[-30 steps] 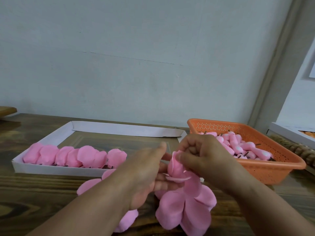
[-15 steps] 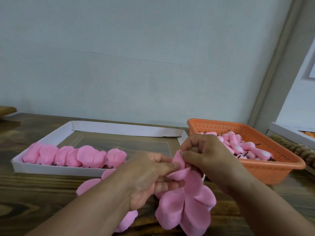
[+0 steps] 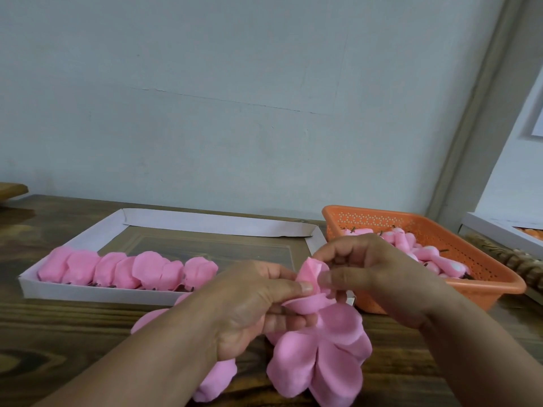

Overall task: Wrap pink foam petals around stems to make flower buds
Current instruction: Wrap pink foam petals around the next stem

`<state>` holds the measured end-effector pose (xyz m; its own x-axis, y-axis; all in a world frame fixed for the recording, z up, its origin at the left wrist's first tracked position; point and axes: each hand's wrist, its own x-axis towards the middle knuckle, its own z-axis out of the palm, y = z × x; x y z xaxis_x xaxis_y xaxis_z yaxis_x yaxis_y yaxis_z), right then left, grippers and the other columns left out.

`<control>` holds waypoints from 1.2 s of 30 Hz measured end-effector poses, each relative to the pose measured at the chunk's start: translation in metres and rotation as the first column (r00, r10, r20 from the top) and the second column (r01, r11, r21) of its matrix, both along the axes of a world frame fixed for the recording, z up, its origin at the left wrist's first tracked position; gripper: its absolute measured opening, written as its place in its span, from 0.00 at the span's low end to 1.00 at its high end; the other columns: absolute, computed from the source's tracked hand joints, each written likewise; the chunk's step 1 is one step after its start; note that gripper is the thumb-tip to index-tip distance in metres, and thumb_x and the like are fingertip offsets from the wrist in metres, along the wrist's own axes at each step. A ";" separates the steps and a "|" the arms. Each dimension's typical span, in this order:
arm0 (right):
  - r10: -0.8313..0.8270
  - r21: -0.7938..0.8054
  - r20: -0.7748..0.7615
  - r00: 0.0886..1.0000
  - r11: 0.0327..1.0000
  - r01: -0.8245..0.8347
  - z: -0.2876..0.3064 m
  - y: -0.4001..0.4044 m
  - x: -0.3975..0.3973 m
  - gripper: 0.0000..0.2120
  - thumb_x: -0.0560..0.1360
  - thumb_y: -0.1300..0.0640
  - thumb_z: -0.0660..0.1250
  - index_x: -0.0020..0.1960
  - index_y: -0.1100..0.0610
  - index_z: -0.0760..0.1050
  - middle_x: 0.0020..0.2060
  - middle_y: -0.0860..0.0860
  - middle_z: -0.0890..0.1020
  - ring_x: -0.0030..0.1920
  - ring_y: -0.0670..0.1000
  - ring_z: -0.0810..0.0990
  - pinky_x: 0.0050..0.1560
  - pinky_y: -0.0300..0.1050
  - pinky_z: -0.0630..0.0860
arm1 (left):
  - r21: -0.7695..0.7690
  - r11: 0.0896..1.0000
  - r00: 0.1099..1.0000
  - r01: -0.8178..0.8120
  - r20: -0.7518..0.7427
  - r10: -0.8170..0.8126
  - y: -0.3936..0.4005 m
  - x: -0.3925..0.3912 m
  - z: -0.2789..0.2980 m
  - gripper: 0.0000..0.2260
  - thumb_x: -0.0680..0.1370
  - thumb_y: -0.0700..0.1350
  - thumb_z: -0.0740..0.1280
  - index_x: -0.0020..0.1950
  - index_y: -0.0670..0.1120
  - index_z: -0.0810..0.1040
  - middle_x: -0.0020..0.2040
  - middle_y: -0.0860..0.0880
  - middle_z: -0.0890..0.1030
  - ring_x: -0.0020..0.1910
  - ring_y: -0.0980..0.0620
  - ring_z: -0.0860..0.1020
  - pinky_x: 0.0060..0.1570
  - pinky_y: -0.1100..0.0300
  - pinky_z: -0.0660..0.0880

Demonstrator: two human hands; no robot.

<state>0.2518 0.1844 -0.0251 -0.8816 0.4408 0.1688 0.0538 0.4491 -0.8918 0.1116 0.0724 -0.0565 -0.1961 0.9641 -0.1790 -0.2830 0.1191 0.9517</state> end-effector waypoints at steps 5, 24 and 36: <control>0.027 -0.045 -0.028 0.999 0.999 -0.028 0.000 -0.001 0.001 0.07 0.69 0.72 0.68 0.44 0.63 0.79 0.29 0.52 0.80 0.30 0.48 0.77 0.32 0.38 0.75 | -0.010 0.999 0.999 0.040 -0.008 -0.040 -0.003 -0.001 0.003 0.13 0.74 0.37 0.69 0.57 0.33 0.78 0.43 0.40 0.84 0.32 0.50 0.81 0.34 0.63 0.80; -0.164 -0.057 -0.120 0.979 0.986 0.158 -0.001 0.003 -0.002 0.08 0.71 0.74 0.65 0.37 0.64 0.77 0.23 0.55 0.75 0.19 0.47 0.70 0.21 0.36 0.67 | 0.089 0.993 0.976 0.081 0.197 -0.097 -0.001 -0.006 0.008 0.10 0.69 0.39 0.60 0.45 0.38 0.77 0.41 0.35 0.83 0.37 0.43 0.83 0.36 0.58 0.80; -0.121 0.004 -0.094 0.988 0.992 0.122 0.000 -0.001 -0.001 0.08 0.71 0.73 0.65 0.38 0.64 0.78 0.25 0.55 0.77 0.22 0.48 0.72 0.22 0.39 0.68 | 0.138 0.990 0.997 0.009 -0.081 0.003 -0.001 -0.001 -0.004 0.06 0.74 0.35 0.68 0.49 0.34 0.78 0.39 0.42 0.83 0.35 0.50 0.82 0.35 0.64 0.78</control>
<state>0.2511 0.1839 -0.0248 -0.8016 0.5418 0.2527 0.0250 0.4527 -0.8913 0.1104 0.0719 -0.0609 -0.2017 0.9791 -0.0272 -0.2040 -0.0148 0.9789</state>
